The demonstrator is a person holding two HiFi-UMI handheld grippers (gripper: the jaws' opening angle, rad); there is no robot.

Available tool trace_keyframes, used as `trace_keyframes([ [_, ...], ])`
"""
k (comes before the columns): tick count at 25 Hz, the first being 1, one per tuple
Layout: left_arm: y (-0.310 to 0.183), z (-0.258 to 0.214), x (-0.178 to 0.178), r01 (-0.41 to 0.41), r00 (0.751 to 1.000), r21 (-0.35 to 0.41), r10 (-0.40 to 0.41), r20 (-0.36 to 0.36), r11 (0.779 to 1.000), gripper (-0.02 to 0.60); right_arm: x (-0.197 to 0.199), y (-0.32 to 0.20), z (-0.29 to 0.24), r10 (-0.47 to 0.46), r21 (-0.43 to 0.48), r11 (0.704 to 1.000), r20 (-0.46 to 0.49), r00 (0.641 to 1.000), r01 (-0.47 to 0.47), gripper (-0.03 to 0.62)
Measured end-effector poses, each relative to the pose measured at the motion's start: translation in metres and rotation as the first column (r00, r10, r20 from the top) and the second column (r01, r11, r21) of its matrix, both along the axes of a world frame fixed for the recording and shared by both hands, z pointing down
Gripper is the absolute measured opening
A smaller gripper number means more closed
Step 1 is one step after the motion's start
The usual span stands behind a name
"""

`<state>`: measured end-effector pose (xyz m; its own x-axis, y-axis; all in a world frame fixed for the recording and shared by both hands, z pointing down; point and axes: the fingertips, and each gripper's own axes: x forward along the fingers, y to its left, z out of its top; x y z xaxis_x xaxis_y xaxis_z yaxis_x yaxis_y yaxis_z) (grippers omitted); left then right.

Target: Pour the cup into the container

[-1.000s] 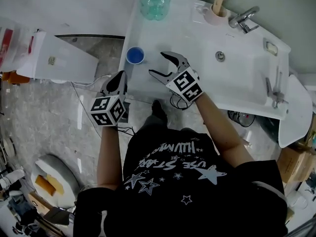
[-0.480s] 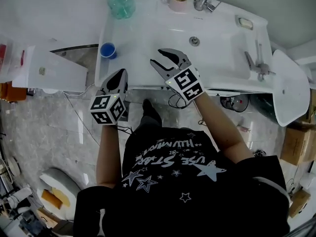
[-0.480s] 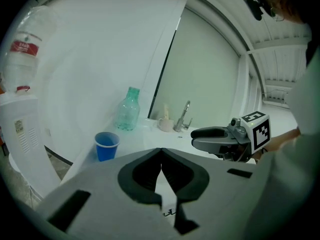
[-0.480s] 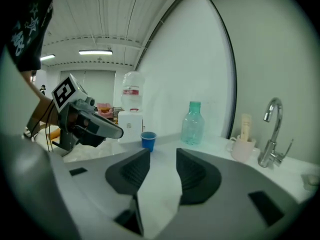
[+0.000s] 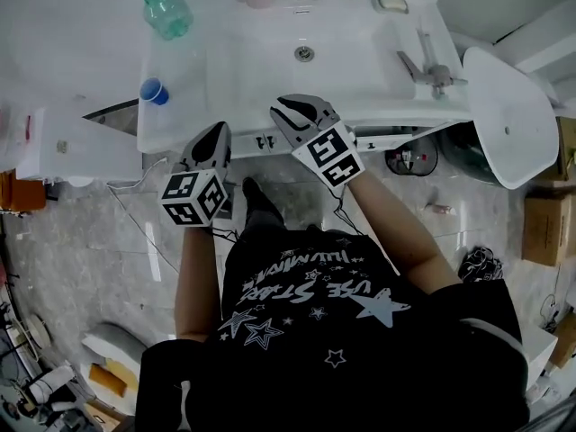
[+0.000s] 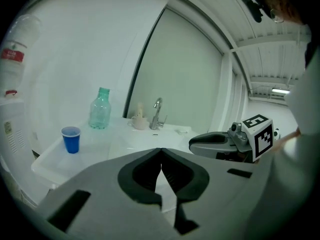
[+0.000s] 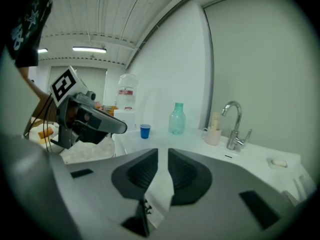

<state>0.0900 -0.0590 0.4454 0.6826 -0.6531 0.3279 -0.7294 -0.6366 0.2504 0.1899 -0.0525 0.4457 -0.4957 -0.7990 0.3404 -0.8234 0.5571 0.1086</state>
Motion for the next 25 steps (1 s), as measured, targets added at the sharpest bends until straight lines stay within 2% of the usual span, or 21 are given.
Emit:
trace_keyframes([
  [2,0.019,-0.001,0.016,-0.015,1.000,0.002,0.015,0.001,1.000,0.009,0.024,0.017,-0.002,0.069,0.019,0.997,-0.016,0.997,-0.069,0.008],
  [5,0.048,-0.005,0.036,-0.039,0.999,0.015,0.039,-0.002,0.999,0.009,0.050,0.044,-0.007,0.128,0.044,0.991,-0.031,0.991,-0.126,0.007],
  [12,0.107,-0.007,0.063,-0.047,0.999,0.024,0.047,-0.006,0.999,0.009,0.085,0.106,-0.007,0.173,0.038,0.984,-0.018,0.985,-0.172,0.006],
  [18,0.150,-0.006,0.071,-0.038,0.999,0.024,0.038,-0.016,0.999,0.009,0.109,0.147,-0.008,0.215,0.035,0.976,-0.007,0.977,-0.214,0.006],
  [25,0.171,-0.008,0.074,-0.056,0.998,0.030,0.057,-0.026,0.998,0.009,0.127,0.172,-0.017,0.272,0.044,0.961,-0.001,0.962,-0.271,0.006],
])
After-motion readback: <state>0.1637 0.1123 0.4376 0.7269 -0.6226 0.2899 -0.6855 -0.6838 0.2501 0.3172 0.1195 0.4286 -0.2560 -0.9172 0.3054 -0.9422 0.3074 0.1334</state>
